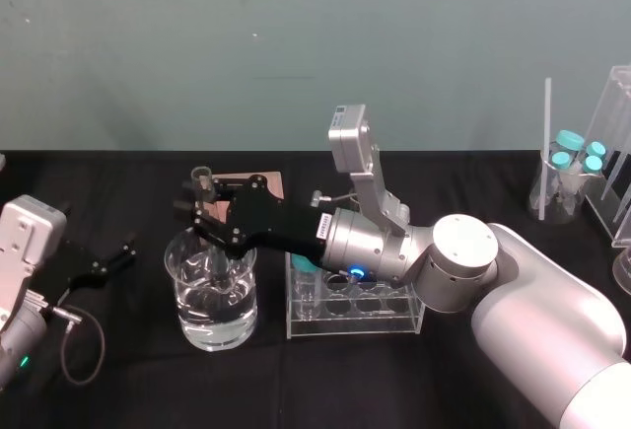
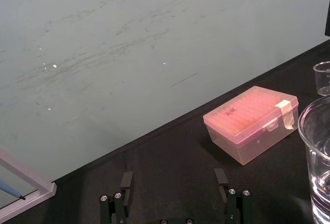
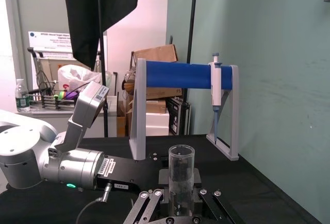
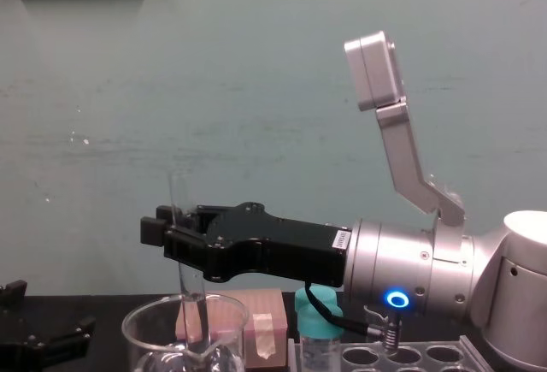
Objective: Hold the test tube with one hand and immerse one end into the beaker, then return it to the test tube rack.
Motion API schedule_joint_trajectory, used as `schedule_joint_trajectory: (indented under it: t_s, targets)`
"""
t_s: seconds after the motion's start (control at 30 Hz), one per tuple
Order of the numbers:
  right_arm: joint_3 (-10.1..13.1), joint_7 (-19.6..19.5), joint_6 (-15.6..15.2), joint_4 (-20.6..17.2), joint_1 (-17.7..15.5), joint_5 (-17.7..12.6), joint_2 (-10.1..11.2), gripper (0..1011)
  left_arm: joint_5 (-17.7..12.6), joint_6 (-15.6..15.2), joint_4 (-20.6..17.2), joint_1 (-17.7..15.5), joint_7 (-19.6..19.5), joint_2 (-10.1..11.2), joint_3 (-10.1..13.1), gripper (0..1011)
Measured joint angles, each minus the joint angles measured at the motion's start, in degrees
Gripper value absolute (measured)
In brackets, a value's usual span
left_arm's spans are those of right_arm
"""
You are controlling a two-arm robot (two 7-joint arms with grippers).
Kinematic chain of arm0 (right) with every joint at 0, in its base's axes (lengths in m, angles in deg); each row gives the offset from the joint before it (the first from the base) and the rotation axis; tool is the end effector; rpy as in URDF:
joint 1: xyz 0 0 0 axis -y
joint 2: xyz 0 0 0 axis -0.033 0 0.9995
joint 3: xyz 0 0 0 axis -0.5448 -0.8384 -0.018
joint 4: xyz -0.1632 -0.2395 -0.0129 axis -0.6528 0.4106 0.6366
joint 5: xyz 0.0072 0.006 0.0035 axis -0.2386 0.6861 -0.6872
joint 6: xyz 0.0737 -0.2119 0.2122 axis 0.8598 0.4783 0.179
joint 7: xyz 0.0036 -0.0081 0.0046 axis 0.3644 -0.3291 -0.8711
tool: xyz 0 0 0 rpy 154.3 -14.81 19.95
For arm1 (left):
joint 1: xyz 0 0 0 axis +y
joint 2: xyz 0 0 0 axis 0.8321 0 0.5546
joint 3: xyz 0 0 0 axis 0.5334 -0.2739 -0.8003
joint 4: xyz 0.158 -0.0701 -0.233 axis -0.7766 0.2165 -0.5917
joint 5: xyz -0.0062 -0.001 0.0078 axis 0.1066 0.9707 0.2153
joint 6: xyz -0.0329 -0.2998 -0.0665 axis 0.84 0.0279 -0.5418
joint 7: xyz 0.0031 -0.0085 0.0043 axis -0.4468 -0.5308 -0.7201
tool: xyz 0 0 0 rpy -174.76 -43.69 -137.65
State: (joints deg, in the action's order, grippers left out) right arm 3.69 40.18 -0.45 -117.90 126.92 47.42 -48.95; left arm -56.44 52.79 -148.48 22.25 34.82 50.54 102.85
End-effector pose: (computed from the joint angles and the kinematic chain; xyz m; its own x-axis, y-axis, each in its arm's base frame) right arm 0.4774 0.0887 -0.2609 0.9510 -0.2803 0.1303 0.2673 0.9575 0.1087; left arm 0.3580 0.0826 -0.3023 0.2921 0.8804 0.3736 -0.9553 0.2872 0.0703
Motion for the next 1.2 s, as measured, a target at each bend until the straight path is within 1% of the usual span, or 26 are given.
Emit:
schedule_joint_trajectory:
  t_s: [1.2]
  targets:
    - [-0.01, -0.04, -0.01, -0.11, -0.02, -0.19, 0.08, 244, 0.00, 0.00, 0.00, 0.00, 0.00, 0.00, 0.00, 1000]
